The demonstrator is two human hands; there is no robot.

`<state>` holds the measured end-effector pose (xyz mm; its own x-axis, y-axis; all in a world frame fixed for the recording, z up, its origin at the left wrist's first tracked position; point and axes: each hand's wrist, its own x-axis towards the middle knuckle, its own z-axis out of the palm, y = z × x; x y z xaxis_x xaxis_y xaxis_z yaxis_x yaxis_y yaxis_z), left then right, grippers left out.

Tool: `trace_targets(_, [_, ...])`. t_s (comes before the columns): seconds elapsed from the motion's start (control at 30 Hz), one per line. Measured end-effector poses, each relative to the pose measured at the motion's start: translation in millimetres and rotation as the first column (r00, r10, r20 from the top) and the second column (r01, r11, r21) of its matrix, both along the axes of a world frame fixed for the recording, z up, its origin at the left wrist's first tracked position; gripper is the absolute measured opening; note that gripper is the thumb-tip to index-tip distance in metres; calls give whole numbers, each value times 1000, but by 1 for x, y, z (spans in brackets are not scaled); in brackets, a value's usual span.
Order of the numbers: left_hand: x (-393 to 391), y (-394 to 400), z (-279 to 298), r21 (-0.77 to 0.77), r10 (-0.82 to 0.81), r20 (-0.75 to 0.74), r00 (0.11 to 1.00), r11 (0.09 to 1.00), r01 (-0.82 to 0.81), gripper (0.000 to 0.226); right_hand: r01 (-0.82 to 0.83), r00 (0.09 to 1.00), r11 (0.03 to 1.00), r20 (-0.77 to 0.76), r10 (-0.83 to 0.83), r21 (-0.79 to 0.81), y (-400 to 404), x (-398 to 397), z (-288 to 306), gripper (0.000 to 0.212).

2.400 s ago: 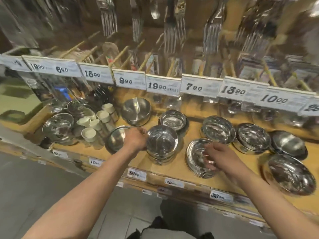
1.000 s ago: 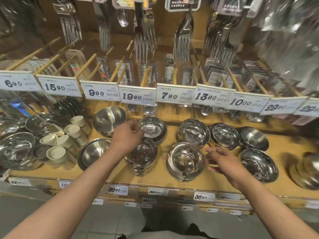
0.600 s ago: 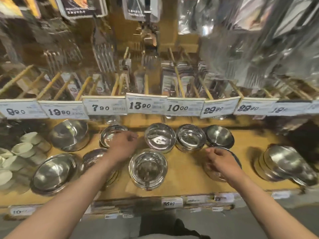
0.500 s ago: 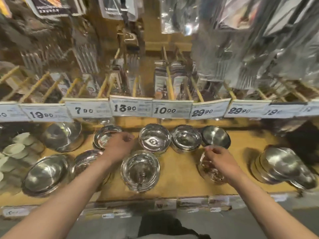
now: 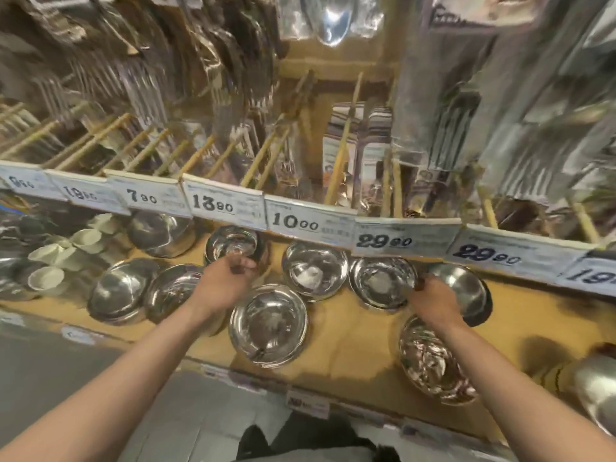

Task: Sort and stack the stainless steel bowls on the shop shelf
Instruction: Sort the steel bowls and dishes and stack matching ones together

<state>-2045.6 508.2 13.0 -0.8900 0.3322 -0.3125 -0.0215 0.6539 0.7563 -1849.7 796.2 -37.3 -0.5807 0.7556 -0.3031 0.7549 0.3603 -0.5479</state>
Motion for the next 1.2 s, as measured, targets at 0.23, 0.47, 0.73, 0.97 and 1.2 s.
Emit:
trace_targets(0.23, [0, -9, -2, -49, 14, 36, 999, 999, -12, 8, -21, 991, 993, 133, 6, 115, 3, -17, -4, 27])
trace_targets(0.47, [-5, 3, 1, -54, -59, 64, 996, 997, 62, 10, -61, 991, 977, 127, 35, 206, 1, -17, 3, 20])
trace_targets(0.73, [-26, 26, 6, -44, -201, 55, 978, 978, 203, 11, 167, 986, 986, 14, -167, -1, -3, 9, 29, 30])
trace_targets(0.97, [-12, 70, 1, 22, -418, 70, 906, 908, 418, 14, 547, 706, 700, -197, -680, -459, -21, 95, 54, 37])
trace_targets(1.2, [60, 145, 8, 26, -626, 147, 766, 776, 630, 22, 632, 529, 586, -270, -804, -506, -34, 182, 69, 30])
